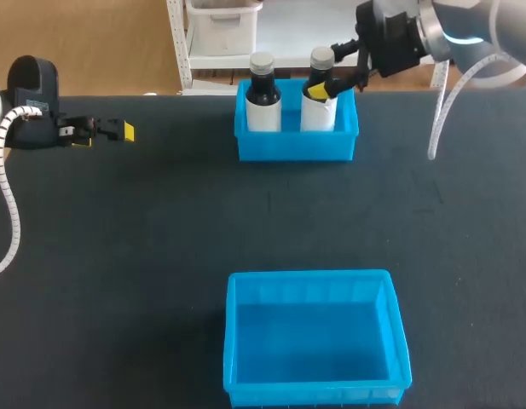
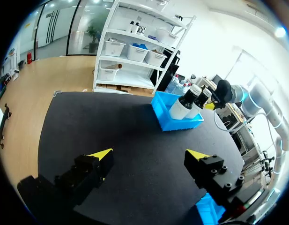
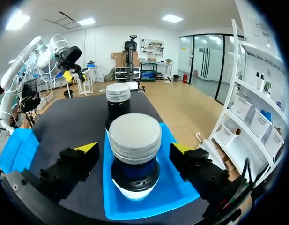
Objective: Pick up the bottle, and place it in the far bin if it is heavy, or in the near bin if it is light.
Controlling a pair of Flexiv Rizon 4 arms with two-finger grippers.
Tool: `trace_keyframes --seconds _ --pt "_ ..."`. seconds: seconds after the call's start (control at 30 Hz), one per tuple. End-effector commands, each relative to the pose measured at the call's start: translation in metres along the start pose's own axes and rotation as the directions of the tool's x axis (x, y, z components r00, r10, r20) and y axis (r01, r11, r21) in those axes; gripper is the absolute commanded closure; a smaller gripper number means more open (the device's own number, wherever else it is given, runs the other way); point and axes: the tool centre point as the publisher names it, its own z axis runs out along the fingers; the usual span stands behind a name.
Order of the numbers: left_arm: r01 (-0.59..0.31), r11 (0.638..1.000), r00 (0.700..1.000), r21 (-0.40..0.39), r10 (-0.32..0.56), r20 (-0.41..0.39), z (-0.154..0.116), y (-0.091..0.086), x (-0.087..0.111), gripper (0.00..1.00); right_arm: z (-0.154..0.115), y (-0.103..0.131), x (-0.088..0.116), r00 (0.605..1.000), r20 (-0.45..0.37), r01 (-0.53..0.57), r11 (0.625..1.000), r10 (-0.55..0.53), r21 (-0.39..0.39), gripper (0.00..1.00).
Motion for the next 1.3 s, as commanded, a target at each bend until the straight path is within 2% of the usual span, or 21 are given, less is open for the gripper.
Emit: trace_keyframes --seconds 0.03,0.77,1.3 --pt "0.0 1.0 1.0 0.0 0.0 0.0 0.0 0.0 0.0 0.0 -0.014 0.01 -0.001 1.0 0.007 0.004 1.0 -0.004 0.015 0.0" --pt "0.0 1.0 1.0 0.0 0.0 0.0 0.0 0.0 0.0 0.0 -0.1 0.034 0.01 0.999 0.022 -0.032 0.987 0.029 0.156 0.0" --pt "0.0 1.0 1.0 0.0 0.0 0.0 0.0 0.0 0.0 0.0 -0.117 0.052 0.008 0.997 0.035 -0.068 0.981 0.062 0.184 0.0"
